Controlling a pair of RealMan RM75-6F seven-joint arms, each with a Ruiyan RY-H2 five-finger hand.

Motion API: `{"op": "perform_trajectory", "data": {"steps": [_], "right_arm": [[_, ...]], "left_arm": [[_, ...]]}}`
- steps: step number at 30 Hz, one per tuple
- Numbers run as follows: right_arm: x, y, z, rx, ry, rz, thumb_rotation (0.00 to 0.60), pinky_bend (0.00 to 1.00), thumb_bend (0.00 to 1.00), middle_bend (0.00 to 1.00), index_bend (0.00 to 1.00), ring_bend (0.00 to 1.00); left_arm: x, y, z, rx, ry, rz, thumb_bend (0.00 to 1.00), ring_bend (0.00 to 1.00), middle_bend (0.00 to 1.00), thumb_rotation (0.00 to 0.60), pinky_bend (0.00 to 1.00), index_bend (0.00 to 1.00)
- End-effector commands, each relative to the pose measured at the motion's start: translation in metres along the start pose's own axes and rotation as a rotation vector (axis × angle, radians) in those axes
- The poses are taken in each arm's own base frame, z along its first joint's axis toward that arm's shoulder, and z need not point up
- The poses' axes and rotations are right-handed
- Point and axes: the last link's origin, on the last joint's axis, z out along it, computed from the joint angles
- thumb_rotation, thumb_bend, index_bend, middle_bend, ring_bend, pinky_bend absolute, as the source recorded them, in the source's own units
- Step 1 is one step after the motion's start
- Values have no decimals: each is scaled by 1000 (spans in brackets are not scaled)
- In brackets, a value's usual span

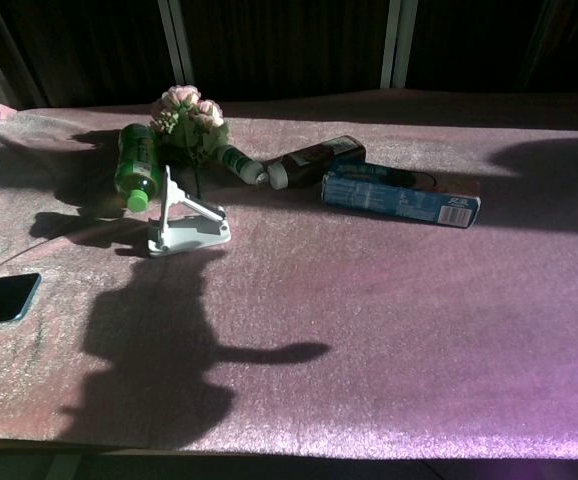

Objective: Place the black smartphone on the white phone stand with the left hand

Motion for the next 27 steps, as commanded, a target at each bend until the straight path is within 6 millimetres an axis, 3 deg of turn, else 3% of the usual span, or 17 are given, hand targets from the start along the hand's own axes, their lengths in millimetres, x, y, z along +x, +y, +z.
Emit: {"op": "perform_trajectory", "data": {"steps": [1, 7, 10, 17, 27], "right_arm": [[1, 1, -2, -1, 5, 5, 600, 0, 241, 0, 0, 0], [4, 1, -6, 15, 18, 21, 600, 0, 241, 0, 0, 0], [2, 0, -5, 23, 8, 15, 600, 0, 241, 0, 0, 0], [1, -3, -2, 41, -4, 21, 600, 0, 241, 0, 0, 0], [0, -7, 0, 54, -16, 22, 600, 0, 241, 0, 0, 0]], "left_arm": [[-1, 1, 1, 3, -2, 10, 344, 0, 0, 600, 0, 0], [-18, 12, 10, -34, -95, 2, 334, 0, 14, 600, 0, 0], [-31, 16, 23, -34, -185, 46, 334, 0, 70, 600, 0, 19], [-50, 28, 62, 9, -275, 223, 336, 0, 75, 600, 0, 29], [-54, 34, 87, 92, -330, 314, 336, 0, 121, 600, 0, 47]]}}
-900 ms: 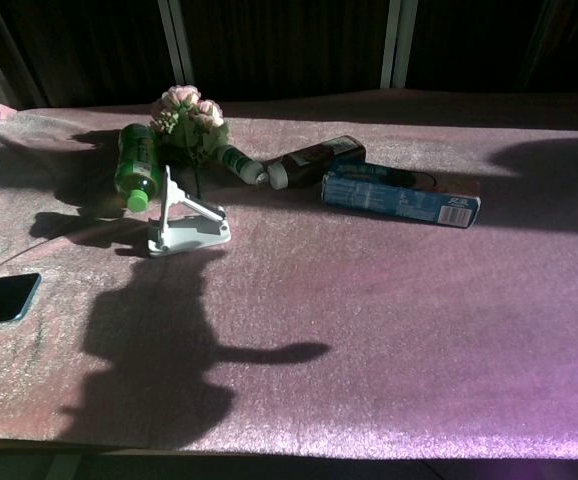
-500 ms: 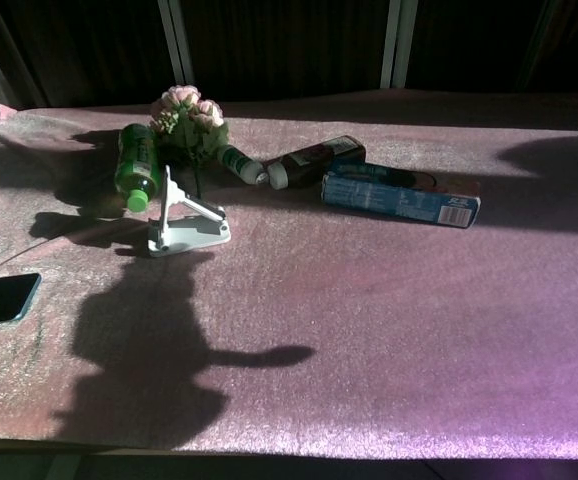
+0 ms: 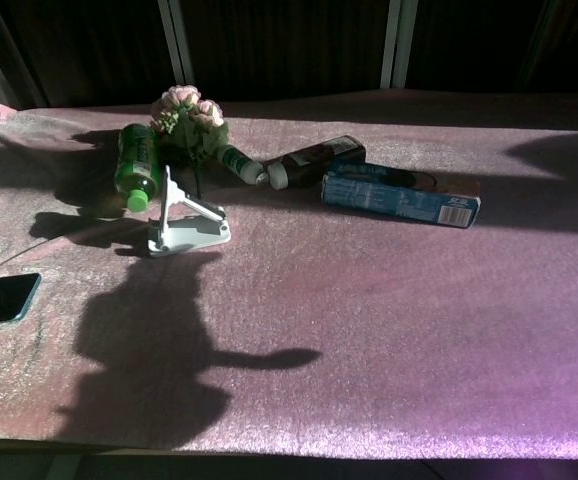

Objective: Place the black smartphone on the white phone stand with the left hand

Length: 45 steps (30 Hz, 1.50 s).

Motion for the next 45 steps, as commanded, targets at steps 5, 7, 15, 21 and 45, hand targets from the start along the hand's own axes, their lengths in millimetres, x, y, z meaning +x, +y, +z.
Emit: {"op": "perform_trajectory", "data": {"steps": [5, 7, 15, 21, 45], "right_arm": [[1, 0, -1, 6, 2, 5, 600, 0, 241, 0, 0, 0], [1, 0, -1, 6, 3, 6, 600, 0, 241, 0, 0, 0], [2, 1, -1, 5, 3, 8, 600, 0, 241, 0, 0, 0], [2, 1, -1, 5, 4, 9, 600, 0, 241, 0, 0, 0], [5, 3, -2, 5, 17, 19, 600, 0, 241, 0, 0, 0]], "left_arm": [[6, 16, 12, 47, -44, 71, 340, 0, 137, 600, 0, 60], [7, 19, 13, 52, -55, 81, 339, 0, 142, 600, 0, 64], [11, 26, 19, 78, -81, 112, 334, 0, 146, 600, 0, 70], [15, 28, 24, 95, -92, 123, 330, 0, 147, 600, 0, 75], [14, 34, 33, 104, -142, 173, 323, 82, 290, 600, 0, 208]]}}
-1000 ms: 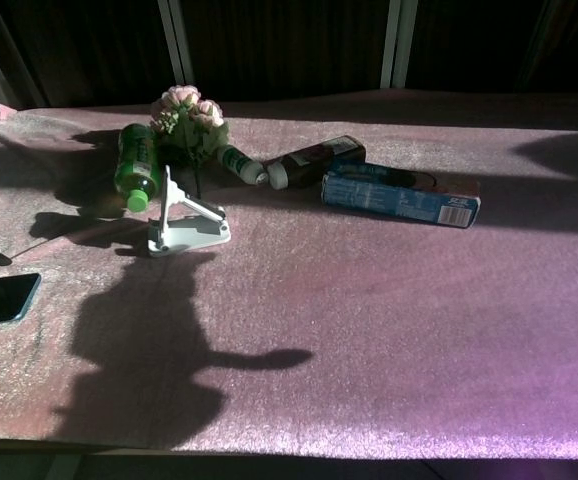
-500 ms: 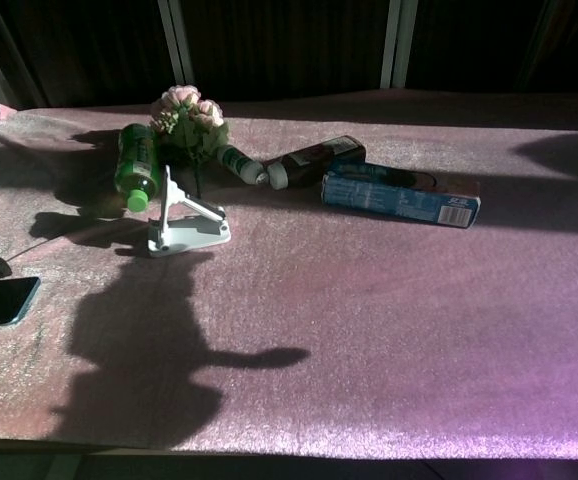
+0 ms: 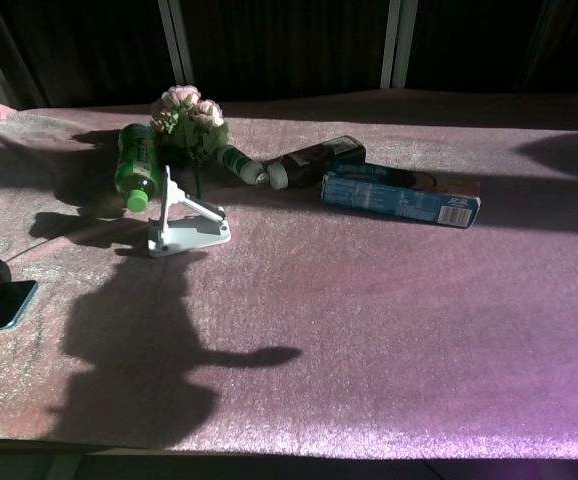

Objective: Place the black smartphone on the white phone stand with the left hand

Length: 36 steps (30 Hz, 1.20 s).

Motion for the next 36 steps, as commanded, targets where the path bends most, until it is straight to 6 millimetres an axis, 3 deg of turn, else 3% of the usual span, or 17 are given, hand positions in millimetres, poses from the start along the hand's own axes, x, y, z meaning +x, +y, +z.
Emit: {"op": "perform_trajectory", "data": {"steps": [1, 4, 12, 19, 23, 28, 36], "right_arm": [[0, 0, 0, 0, 0, 0, 600, 0, 241, 0, 0, 0], [0, 0, 0, 0, -2, -1, 600, 0, 241, 0, 0, 0], [0, 0, 0, 1, -4, -2, 600, 0, 241, 0, 0, 0], [0, 0, 0, 2, -4, -2, 600, 0, 241, 0, 0, 0], [0, 0, -1, 3, -1, 1, 600, 0, 241, 0, 0, 0], [0, 0, -1, 5, 0, 3, 600, 0, 241, 0, 0, 0], [0, -1, -2, 7, -1, 3, 600, 0, 241, 0, 0, 0]], "left_arm": [[0, 1, 1, -3, -11, 2, 323, 86, 294, 600, 0, 207], [1, 1, 2, 0, -15, 7, 322, 106, 325, 600, 0, 218], [7, 2, 5, -25, -55, 3, 323, 268, 580, 600, 44, 371], [7, -1, 10, -44, -79, 3, 329, 479, 877, 600, 82, 597], [10, -2, 8, -67, -45, -17, 355, 590, 983, 600, 126, 708], [18, -11, 1, -82, 55, -75, 402, 682, 1000, 600, 188, 810], [31, -37, -15, -78, 269, -248, 411, 704, 1000, 600, 203, 845]]}}
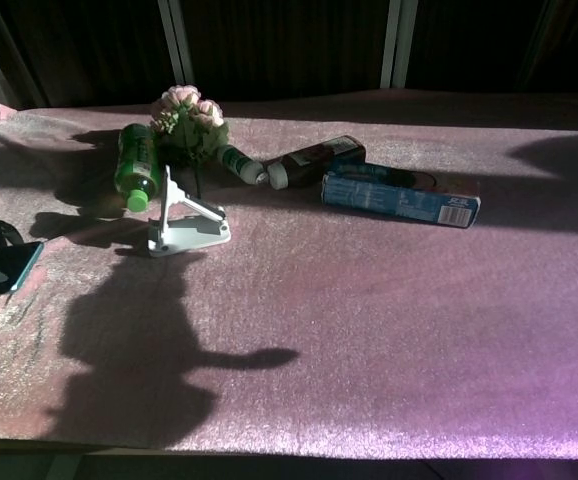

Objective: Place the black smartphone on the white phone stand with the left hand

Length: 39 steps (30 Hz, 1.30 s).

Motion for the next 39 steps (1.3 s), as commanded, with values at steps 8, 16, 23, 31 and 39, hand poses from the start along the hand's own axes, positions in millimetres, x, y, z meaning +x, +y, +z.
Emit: {"op": "perform_trajectory", "data": {"steps": [8, 16, 23, 31, 39], "right_arm": [[-1, -1, 0, 2, -2, -2, 600, 0, 241, 0, 0, 0], [0, -1, 0, 6, -3, 2, 600, 0, 241, 0, 0, 0], [0, 0, 1, 11, -9, 6, 600, 0, 241, 0, 0, 0], [2, 2, 0, 6, -5, 12, 600, 0, 241, 0, 0, 0], [2, 4, 0, -2, -5, 11, 600, 0, 241, 0, 0, 0]], "left_arm": [[34, -32, -24, -24, 259, -550, 410, 704, 1000, 600, 208, 849], [59, -10, -21, -122, 193, -1118, 441, 726, 1000, 600, 252, 858], [77, 21, -3, -187, 145, -1270, 447, 725, 1000, 600, 253, 858], [76, 48, 38, -201, 145, -1331, 447, 726, 1000, 600, 229, 857], [63, 63, 52, -211, 200, -1356, 446, 725, 1000, 600, 208, 860]]}}
